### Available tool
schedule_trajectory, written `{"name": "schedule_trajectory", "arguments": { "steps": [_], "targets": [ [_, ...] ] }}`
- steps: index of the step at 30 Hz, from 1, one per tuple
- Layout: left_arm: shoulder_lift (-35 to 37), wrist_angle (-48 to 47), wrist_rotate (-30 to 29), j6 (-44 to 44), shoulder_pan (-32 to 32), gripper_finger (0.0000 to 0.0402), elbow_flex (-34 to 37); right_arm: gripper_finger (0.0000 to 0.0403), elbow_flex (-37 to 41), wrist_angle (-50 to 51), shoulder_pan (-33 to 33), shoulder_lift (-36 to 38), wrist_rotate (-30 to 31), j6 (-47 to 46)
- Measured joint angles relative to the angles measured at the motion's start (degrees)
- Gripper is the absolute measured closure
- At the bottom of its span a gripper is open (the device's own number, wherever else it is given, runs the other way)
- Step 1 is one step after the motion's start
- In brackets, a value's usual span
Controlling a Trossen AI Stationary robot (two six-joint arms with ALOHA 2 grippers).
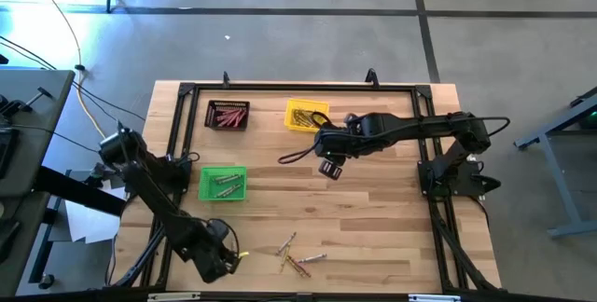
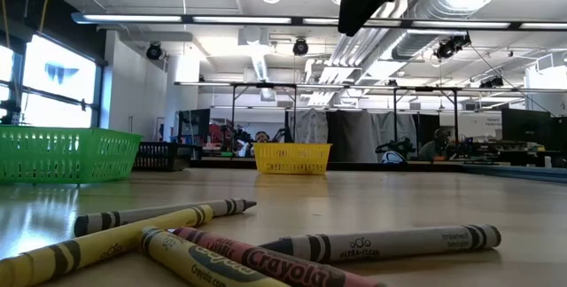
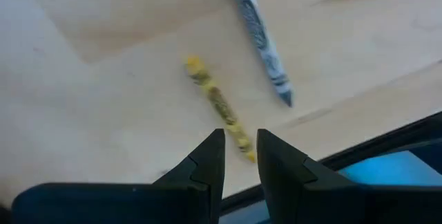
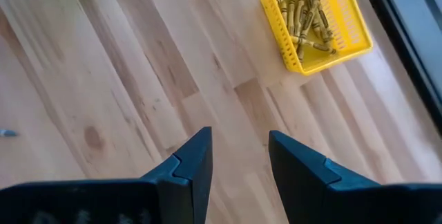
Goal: Sort crayons
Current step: Put the yellow crayon into the yellow bin
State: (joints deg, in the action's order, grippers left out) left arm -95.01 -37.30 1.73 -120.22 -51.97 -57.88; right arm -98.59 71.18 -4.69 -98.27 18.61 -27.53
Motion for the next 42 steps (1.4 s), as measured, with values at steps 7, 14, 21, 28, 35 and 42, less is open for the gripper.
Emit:
{"name": "schedule_trajectory", "arguments": {
  "steps": [7, 14, 21, 28, 35, 42],
  "targets": [
    [-5.82, -0.11, 0.66, -1.85, 1.52, 0.0330, -3.71, 0.0274, 0.00, 0.20, 1.83, -0.01, 0.02, 5.35],
    [-7.38, -0.39, 0.97, -5.02, 2.08, 0.0330, -4.67, 0.0274, 0.00, 0.20, 3.73, -0.03, 0.04, 7.92],
    [-7.25, -1.04, 3.21, -7.00, 1.99, 0.0330, -4.67, 0.0274, 0.00, 0.17, 5.57, -0.03, 0.04, 8.55],
    [-7.25, -3.64, 4.27, -8.41, 1.93, 0.0330, -4.64, 0.0274, 0.00, 0.15, 7.03, -0.03, 0.04, 8.55],
    [-7.25, -3.67, 4.04, -8.70, 1.93, 0.0330, -4.64, 0.0274, 0.00, -0.07, 7.34, -0.03, 0.04, 9.04],
    [-7.25, -5.82, 3.94, -8.72, 1.93, 0.0330, -4.64, 0.0274, 0.00, -0.32, 7.34, -0.03, 0.04, 9.66]
  ]
}}
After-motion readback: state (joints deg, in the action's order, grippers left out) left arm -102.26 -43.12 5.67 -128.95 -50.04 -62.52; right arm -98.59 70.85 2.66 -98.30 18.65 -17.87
